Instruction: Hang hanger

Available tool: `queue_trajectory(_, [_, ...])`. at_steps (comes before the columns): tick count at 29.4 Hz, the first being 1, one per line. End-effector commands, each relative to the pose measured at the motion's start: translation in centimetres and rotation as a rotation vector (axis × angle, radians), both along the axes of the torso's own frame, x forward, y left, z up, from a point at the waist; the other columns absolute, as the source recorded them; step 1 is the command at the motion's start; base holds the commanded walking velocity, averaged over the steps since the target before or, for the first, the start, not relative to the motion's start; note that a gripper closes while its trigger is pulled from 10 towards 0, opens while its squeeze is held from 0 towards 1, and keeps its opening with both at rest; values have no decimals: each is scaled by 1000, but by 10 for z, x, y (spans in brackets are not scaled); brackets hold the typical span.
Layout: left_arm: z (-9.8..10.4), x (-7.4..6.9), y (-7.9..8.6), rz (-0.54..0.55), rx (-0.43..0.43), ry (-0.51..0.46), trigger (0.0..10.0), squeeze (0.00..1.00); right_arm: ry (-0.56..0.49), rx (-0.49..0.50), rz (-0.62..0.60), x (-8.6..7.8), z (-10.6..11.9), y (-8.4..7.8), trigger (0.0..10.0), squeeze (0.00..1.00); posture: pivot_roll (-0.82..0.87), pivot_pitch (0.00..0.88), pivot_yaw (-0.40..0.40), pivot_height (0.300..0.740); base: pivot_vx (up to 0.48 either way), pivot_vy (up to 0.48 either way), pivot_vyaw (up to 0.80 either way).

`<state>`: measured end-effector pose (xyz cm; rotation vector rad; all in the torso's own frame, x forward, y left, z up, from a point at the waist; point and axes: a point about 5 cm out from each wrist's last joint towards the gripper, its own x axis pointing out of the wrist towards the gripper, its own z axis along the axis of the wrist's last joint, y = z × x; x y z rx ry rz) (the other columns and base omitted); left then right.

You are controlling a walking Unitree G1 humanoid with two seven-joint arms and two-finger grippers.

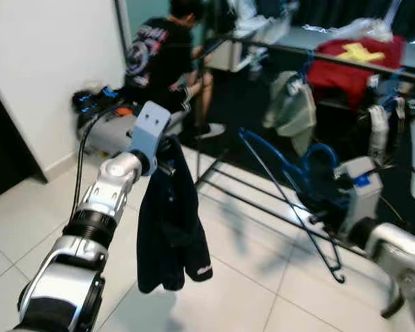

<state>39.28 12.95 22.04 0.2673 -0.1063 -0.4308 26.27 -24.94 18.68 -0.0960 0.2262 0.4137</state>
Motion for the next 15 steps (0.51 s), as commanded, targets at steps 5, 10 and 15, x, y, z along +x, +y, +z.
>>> queue_trajectory(5, [46,2,-6,-36,-55,-131,10000,0,9,-25,164,-21,13,10,10000,0,-112,24,12,740,0,0,-769])
queue_trajectory(10, [32,7,2,32,96,-96,10000,0,3,51,355,-35,5,54,10000,0,-108,28,29,740,0,-212,-449])
queue_trajectory(15, [26,8,12,73,164,-79,10000,0,-1,66,419,-43,7,60,10000,0,-103,30,30,740,0,-382,0])
